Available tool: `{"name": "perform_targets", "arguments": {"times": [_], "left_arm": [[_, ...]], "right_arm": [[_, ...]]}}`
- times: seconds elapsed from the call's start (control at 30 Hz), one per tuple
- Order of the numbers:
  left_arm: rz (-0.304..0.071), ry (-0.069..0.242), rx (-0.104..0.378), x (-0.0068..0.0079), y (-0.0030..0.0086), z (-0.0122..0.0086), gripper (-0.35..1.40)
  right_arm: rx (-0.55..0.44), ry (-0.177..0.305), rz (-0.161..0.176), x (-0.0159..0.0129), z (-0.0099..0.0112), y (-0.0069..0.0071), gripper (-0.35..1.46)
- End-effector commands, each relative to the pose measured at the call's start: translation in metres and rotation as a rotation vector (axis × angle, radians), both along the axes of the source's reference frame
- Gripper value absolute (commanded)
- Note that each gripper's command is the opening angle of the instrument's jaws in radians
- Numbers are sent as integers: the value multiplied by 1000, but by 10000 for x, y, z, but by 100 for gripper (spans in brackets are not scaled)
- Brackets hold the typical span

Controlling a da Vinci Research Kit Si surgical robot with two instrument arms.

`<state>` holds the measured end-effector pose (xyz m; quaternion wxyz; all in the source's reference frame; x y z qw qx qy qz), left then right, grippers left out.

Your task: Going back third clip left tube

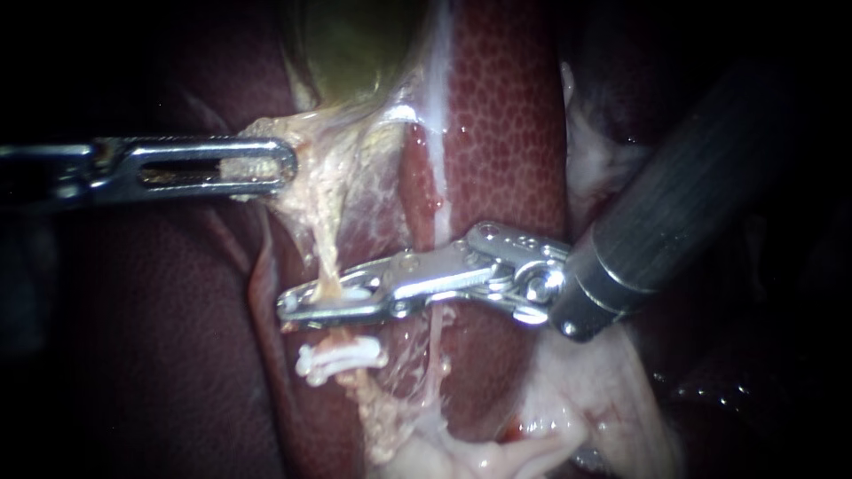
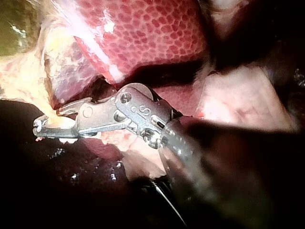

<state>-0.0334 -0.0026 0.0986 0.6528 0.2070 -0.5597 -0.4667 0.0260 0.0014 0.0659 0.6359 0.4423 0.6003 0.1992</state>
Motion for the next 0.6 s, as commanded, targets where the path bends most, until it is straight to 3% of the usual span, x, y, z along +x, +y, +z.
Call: {"name": "perform_targets", "arguments": {"times": [0.03,0.27,0.4,0.6], "left_arm": [[-1,0,0,0,0,0,-35],[-1,1,0,0,0,0,-35],[-1,1,0,0,0,0,-35],[-1,1,0,0,0,0,-35]], "right_arm": [[0,0,0,0,0,0,-35],[1,0,0,1,-1,1,-35],[3,0,1,1,-2,4,4],[5,-15,18,3,-2,5,36]]}}
